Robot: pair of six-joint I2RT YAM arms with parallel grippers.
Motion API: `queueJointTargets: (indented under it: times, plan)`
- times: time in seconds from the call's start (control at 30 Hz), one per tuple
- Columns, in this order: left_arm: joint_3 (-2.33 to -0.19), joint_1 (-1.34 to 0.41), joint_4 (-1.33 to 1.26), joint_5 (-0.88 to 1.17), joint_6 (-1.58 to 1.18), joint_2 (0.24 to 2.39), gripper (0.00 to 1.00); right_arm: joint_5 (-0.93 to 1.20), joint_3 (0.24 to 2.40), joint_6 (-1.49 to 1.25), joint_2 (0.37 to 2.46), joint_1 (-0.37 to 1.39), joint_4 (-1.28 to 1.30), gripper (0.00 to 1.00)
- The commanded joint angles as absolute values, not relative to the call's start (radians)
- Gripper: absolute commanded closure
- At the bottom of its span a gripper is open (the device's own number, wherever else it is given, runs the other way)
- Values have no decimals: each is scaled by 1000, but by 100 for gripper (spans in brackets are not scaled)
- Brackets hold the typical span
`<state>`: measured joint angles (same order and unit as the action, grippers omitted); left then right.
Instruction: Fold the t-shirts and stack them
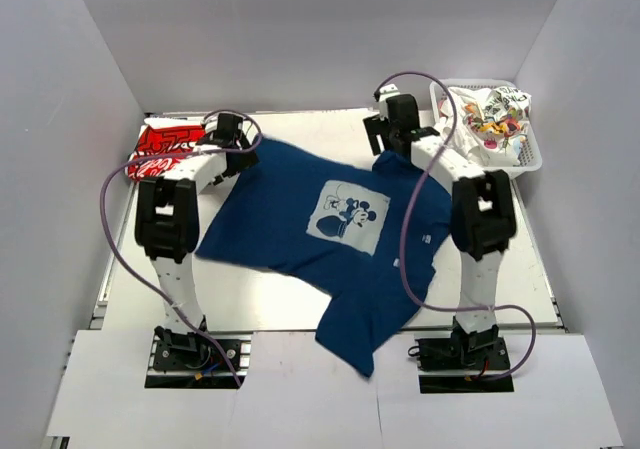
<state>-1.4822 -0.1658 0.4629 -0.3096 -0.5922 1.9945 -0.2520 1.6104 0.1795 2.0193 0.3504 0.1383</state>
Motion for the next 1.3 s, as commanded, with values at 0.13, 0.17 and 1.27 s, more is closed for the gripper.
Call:
queueJointTargets:
  times: [0.13,0.17,1.27]
  plan:
    - [-1508,-181,396,-319,-586,1866,1,-127,1649,23,1935,353,180,10]
    - [-1446,-181,364,-270,-563,1823,1,-105,1535,-35,1880,353,146,10]
    - [-1029,-178,370,-281,-749,1810,1,-235,1510,-142,2137,265,323,10]
